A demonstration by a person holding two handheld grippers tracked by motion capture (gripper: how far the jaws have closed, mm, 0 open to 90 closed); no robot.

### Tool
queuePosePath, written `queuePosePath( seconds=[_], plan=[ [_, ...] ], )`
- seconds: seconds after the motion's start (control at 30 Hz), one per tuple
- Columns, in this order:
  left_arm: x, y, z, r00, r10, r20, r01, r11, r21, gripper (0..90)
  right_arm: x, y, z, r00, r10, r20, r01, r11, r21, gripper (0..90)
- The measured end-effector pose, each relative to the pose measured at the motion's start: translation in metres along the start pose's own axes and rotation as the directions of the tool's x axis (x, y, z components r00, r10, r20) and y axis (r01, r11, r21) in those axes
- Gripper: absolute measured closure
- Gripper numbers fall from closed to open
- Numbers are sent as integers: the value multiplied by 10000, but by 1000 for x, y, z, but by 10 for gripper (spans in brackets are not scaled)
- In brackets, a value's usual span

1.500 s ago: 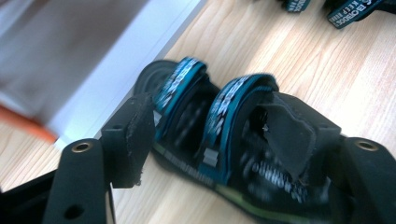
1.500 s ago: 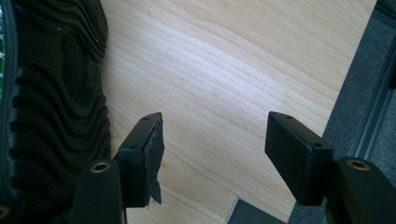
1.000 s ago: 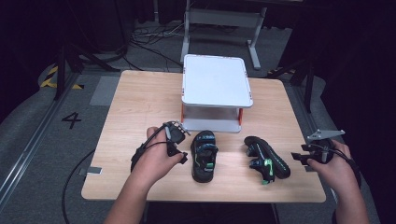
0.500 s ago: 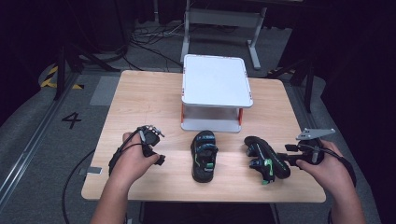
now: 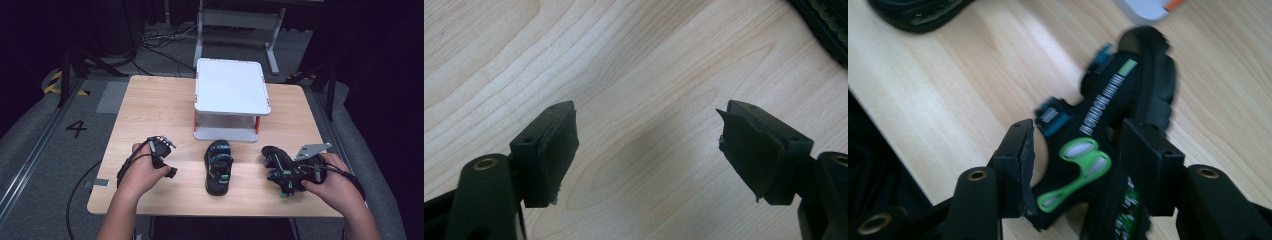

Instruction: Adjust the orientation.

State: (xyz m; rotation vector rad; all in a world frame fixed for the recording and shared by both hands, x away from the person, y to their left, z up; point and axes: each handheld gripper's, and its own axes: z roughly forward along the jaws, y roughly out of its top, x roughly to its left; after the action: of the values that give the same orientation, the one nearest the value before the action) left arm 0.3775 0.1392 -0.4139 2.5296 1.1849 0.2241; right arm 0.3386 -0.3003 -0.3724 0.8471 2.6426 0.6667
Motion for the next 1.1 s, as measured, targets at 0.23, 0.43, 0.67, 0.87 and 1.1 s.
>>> queuePosePath(
  seconds=[0.23, 0.43, 0.67, 0.87, 1.1],
  plan=[
    [-4, 1, 1, 9999, 81, 96, -81, 10000, 27, 235, 11, 17, 16, 9962, -805, -341, 812, 9965, 195, 475],
    [-3, -3, 2, 9999, 35, 126, -36, 10000, 50, 235, 14, 26, 30, 9916, -1159, -578, 1190, 9915, 520, 463],
    [1, -11, -2, 9999, -148, 75, 148, 9999, 27, 235, 16, 16, 22, 9982, -572, -192, 583, 9961, 661, 441],
    [0, -10, -6, 9999, -102, 43, 102, 9999, -119, 235, 26, -4, 6, 9977, -654, -184, 669, 9926, 1014, 459],
    [-5, -7, -3, 9999, 11, 172, -9, 10000, -95, 235, 36, -20, -3, 9998, -210, -10, 209, 9868, 1607, 473]
  ],
)
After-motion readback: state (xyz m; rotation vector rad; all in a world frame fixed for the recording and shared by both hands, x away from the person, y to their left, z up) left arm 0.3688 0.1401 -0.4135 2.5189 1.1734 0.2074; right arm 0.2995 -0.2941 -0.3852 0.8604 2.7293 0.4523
